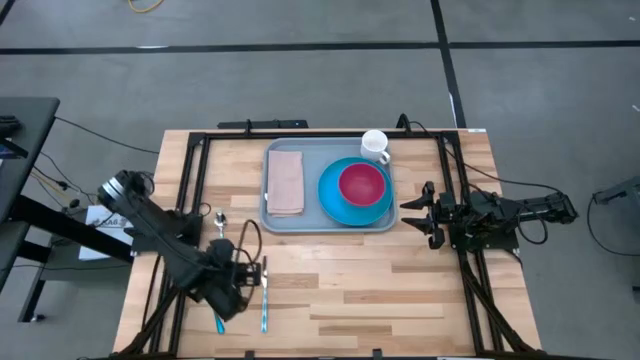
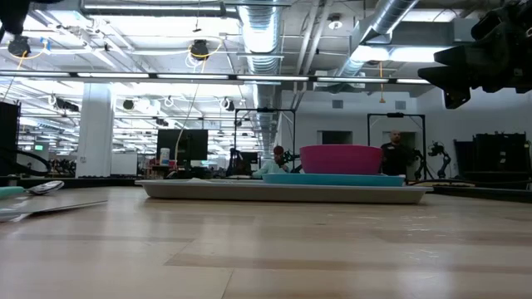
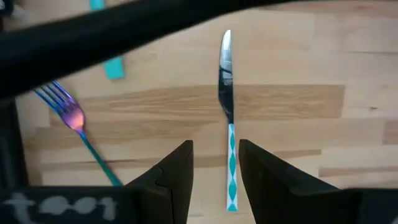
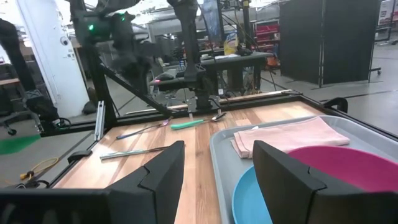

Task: Set up tray
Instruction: Put the blue fork on the pink napkin on the gray serving tray

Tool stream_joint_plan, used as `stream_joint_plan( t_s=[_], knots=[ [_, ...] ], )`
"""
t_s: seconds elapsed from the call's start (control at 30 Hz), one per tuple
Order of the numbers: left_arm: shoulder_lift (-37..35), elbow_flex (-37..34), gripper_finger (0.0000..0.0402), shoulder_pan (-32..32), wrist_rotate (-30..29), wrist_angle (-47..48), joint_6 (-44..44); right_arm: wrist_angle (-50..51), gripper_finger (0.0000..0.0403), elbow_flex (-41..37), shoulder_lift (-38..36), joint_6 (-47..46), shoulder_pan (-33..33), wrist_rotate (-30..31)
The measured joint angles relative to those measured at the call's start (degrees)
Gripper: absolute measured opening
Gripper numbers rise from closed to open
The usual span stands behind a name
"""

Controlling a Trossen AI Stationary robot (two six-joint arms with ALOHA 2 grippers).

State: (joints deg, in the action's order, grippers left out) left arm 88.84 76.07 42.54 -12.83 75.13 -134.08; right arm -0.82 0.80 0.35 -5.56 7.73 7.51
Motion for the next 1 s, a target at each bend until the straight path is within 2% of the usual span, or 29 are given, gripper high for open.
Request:
stream_joint_plan(
  t_s=[0.13,0.3,0.47,0.6,0.67,0.73,0.83,1.0],
  knots=[
    [3.54,0.0,0.0116,0.0,1.15,-2.75,-0.07,0.0,0.0182,0.0,-0.02,0.0,0.01,0.0],
    [6.04,0.0,0.0116,0.49,3.03,-1.36,-0.11,0.0,0.0182,0.0,-0.02,0.0,0.02,0.0],
    [6.03,0.0,0.0116,0.96,-2.85,-0.98,1.24,0.0,0.0182,0.0,0.0,0.0,0.01,0.0],
    [6.32,0.01,0.0116,2.19,-2.81,-1.33,3.9,0.0,0.0182,0.0,0.0,0.0,0.0,0.0],
    [7.04,0.0,0.0116,2.91,-0.73,-0.67,3.47,0.0,0.0182,0.0,0.01,0.0,0.02,0.0],
    [7.2,-0.54,0.0116,3.73,5.01,2.21,-2.72,0.04,0.0182,0.0,0.0,0.02,0.01,0.0],
    [9.45,-1.72,0.0116,4.45,10.41,4.38,-4.43,-0.02,0.0182,0.0,-0.02,0.0,0.01,-0.02],
    [16.45,-2.77,0.0116,4.83,12.59,1.14,-5.24,0.0,0.0182,0.0,0.01,0.02,0.02,0.0]
  ],
)
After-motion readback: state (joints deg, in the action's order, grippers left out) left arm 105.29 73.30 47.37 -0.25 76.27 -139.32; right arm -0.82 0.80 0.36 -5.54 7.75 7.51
